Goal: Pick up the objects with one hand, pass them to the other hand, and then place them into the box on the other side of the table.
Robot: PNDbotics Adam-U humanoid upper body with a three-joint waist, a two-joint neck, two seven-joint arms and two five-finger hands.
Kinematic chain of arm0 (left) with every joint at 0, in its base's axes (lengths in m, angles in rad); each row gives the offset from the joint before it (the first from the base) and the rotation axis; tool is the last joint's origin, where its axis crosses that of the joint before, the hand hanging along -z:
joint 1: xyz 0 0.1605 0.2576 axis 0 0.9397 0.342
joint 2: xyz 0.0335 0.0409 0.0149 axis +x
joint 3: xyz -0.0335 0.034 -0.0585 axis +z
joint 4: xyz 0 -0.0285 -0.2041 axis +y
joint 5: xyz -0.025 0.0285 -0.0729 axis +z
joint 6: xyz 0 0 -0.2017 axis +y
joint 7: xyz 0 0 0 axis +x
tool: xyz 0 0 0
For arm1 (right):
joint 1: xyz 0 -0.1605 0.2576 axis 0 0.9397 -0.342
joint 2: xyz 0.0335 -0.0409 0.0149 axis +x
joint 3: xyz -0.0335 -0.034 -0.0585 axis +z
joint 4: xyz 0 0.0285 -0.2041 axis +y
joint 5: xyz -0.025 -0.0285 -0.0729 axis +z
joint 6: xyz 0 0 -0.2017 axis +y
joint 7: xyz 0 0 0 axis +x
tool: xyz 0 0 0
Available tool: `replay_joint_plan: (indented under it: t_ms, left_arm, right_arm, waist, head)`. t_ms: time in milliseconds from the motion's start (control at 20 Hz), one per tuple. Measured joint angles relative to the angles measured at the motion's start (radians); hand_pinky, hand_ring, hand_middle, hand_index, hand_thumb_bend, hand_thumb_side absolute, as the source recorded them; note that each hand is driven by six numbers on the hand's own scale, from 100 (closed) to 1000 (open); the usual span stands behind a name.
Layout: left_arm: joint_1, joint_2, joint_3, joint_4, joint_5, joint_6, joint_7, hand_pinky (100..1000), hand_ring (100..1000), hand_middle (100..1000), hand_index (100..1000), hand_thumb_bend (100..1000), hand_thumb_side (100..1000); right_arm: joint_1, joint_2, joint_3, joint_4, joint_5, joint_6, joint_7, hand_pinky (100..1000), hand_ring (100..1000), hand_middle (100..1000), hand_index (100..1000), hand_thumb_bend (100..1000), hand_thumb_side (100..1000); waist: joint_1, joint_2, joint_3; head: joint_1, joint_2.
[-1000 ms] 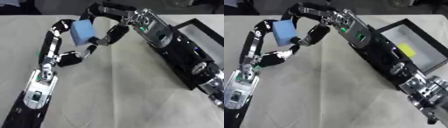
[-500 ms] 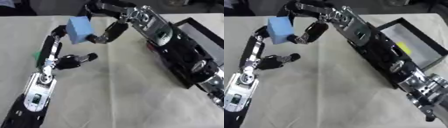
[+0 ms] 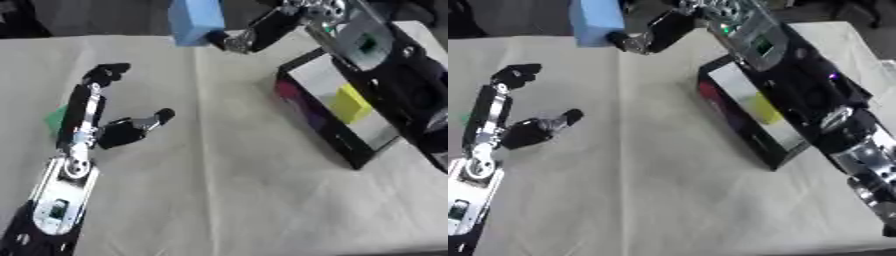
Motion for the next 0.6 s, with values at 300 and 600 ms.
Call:
replay_joint_plan:
  t_ms: [300,600]
  left_arm:
    - [0.009,0.024,0.020,0.000,0.012,0.009,0.023,856,778,745,824,752,446]
    - [0.016,0.053,0.034,-0.002,0.022,0.015,0.042,853,774,742,821,743,439]
  right_arm:
    - [0.143,-0.143,-0.093,-0.011,-0.024,0.023,-0.070,842,623,442,596,100,100]
    - [0.256,-0.240,-0.161,-0.029,-0.031,0.009,-0.122,835,624,439,589,100,100]
  waist:
    - [0.000,0.000,-0.012]
    - [0.000,0.000,-0.015]
  head:
    - [-0.034,0.000]
    - [-0.073,0.000]
